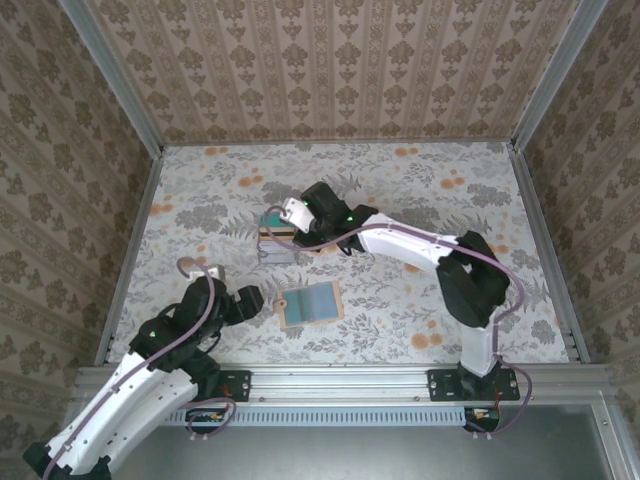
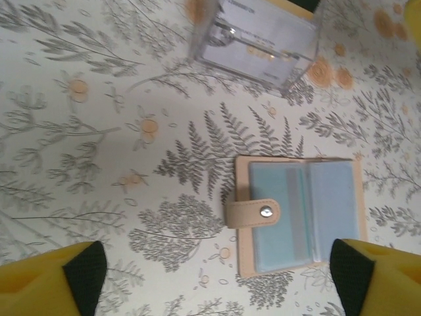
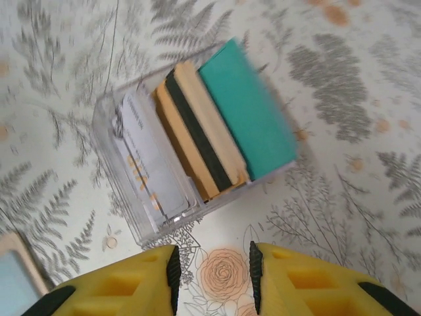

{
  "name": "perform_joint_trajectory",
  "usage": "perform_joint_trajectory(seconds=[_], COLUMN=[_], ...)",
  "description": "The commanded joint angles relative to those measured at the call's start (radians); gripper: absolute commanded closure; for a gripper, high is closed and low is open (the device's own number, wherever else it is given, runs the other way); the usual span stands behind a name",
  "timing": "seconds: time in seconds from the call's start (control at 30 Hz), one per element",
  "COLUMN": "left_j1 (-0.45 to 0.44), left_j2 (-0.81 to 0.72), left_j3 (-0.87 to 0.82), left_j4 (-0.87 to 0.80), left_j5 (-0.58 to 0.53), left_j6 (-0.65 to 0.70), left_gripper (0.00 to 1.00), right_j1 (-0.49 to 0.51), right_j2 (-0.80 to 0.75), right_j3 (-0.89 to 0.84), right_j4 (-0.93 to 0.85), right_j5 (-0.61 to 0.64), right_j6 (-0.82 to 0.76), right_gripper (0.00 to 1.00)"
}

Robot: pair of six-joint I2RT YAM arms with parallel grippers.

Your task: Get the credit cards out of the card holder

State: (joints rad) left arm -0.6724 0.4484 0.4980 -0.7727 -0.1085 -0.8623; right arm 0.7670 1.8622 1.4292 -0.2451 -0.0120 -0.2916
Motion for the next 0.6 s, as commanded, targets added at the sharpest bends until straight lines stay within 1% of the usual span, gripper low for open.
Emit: perform_joint_trajectory(seconds=[0.0, 0.03, 0.13, 0.23, 0.33, 0.43, 0.47, 0.57], left_j1=[0.007, 0.005, -0.004, -0.036, -0.088, -0.133, -0.150, -0.179], left_j2=[0.040, 0.058, 0.110, 0.155, 0.196, 0.255, 0.280, 0.350], left_j3=[-0.040, -0.055, -0.087, -0.107, -0.132, -0.145, -0.147, -0.142], left_j4=[0.137, 0.173, 0.260, 0.322, 0.396, 0.466, 0.485, 0.525], left_j5=[0.100, 0.117, 0.154, 0.153, 0.133, 0.119, 0.109, 0.095], left_j6=[0.009, 0.001, -0.020, -0.039, -0.067, -0.086, -0.093, -0.103], left_gripper=[0.17, 0.20, 0.27, 0.34, 0.39, 0.49, 0.51, 0.55], right_j1=[-0.006, -0.005, -0.004, -0.002, 0.007, 0.025, 0.033, 0.049], right_j2=[-0.116, -0.153, -0.261, -0.365, -0.437, -0.489, -0.505, -0.501], right_j3=[-0.104, -0.158, -0.328, -0.478, -0.586, -0.683, -0.716, -0.791], right_j4=[0.077, 0.087, 0.147, 0.182, 0.184, 0.214, 0.234, 0.289], right_j5=[0.061, 0.058, 0.057, 0.054, 0.033, 0.022, 0.018, -0.016], right_j6=[0.243, 0.303, 0.437, 0.584, 0.669, 0.723, 0.742, 0.798], right_gripper=[0.64, 0.64, 0.64, 0.64, 0.65, 0.65, 0.65, 0.68])
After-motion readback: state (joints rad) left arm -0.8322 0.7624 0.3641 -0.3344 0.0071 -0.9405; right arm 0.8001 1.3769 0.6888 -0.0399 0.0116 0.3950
